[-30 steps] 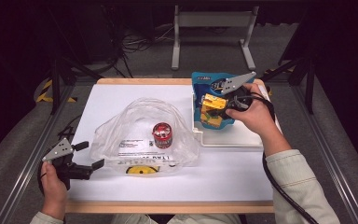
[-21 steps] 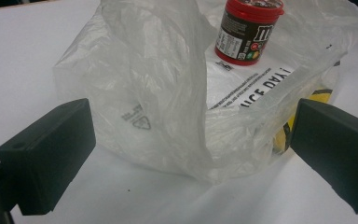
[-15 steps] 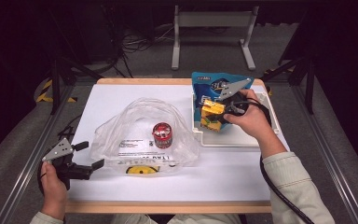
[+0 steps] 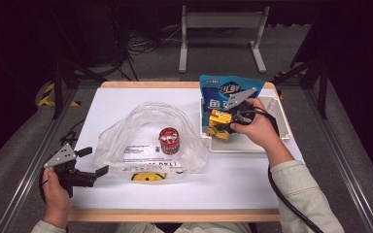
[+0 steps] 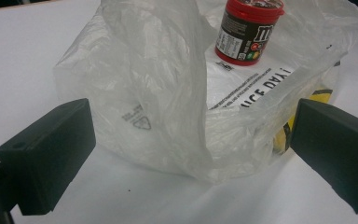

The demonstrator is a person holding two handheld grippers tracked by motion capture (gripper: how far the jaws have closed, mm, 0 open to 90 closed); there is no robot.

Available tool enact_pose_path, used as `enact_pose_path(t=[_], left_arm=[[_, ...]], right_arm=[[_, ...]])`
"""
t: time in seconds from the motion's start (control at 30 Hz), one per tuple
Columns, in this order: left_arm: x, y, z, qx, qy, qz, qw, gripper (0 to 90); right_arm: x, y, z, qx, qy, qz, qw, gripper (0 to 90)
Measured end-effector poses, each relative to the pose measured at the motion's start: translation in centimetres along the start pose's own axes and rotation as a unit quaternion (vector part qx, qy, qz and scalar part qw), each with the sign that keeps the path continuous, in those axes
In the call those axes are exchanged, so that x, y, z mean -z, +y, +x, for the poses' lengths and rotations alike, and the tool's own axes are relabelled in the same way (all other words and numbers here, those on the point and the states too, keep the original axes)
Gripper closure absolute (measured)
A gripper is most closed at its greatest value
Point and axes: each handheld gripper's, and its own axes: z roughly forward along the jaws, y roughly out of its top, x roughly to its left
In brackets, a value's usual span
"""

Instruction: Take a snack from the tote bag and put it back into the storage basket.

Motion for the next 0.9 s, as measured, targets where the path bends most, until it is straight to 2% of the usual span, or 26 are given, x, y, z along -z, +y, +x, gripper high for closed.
enact_pose_path(t=[0.47,0.9], left_arm=[[0.0,0.0,0.0,-0.001,0.001,0.0,1.0,0.6],[0.0,0.0,0.0,-0.002,0.0,0.0,1.0,0.6]], right_arm=[[-1.5,-1.0,-0.1,-0.003,0.001,0.001,1.0,55.0],[-2.2,-1.6,-0.1,-0.009,0.003,0.001,1.0,54.9]])
